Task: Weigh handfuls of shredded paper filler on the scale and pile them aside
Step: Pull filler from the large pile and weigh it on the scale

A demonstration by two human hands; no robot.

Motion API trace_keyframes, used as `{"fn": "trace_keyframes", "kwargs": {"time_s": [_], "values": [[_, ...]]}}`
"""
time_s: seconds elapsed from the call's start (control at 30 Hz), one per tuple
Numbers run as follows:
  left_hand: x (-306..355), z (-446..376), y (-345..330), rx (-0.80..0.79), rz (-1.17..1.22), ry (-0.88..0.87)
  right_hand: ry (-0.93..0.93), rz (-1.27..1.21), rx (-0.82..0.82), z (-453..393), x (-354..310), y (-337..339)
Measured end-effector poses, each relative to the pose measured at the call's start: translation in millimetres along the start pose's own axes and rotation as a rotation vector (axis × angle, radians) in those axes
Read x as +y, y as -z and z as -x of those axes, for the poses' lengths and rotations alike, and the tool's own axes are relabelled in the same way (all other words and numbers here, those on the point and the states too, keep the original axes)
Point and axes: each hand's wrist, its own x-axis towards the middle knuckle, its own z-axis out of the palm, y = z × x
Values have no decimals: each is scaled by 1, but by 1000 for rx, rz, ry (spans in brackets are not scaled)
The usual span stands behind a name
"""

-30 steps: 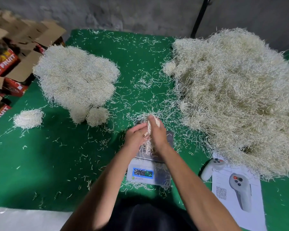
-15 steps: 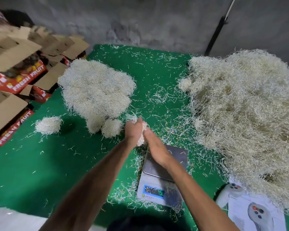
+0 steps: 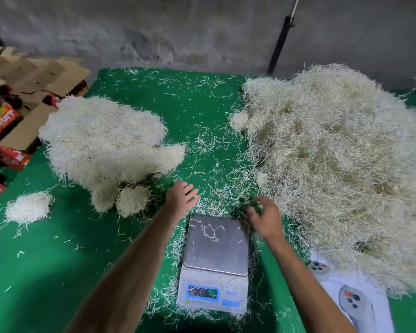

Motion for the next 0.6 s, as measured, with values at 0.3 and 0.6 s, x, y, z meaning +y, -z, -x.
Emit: {"fn": "trace_keyframes", "kwargs": {"time_s": [0.3,0.6], "values": [[-82,-22,-90,-190,-582,-57,-226,289,-162,-35,69,16],[-79,-62,-137,-100,-959,-84,106,-217,125,-47,50,10]]}}
